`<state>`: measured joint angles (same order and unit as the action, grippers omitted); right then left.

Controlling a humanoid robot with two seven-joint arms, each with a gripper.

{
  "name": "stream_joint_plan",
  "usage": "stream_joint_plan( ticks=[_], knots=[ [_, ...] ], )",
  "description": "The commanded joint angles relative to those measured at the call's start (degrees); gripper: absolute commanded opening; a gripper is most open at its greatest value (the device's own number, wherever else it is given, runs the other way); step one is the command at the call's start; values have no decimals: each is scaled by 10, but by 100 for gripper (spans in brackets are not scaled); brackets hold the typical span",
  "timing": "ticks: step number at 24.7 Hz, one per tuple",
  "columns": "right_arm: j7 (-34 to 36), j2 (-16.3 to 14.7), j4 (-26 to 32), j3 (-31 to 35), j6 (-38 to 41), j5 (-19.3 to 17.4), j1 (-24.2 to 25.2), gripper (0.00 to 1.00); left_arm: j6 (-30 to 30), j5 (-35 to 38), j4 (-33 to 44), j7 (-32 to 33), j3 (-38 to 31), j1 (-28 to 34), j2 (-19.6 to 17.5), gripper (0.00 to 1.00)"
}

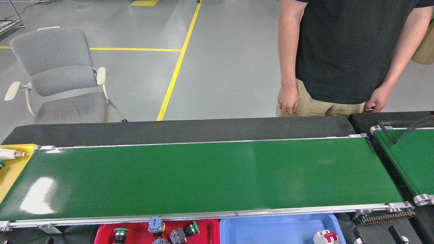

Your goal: Pick switch part from conveyor to tray

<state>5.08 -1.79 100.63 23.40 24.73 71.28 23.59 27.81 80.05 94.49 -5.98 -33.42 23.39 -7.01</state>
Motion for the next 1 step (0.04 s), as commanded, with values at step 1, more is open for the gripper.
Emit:
stream_joint_plan(
  ticks=[1],
  knots=[
    [3,-2,8,0,6,-1,-4,98,15,-2,7,-4,1,-2,-1,100]
  ],
)
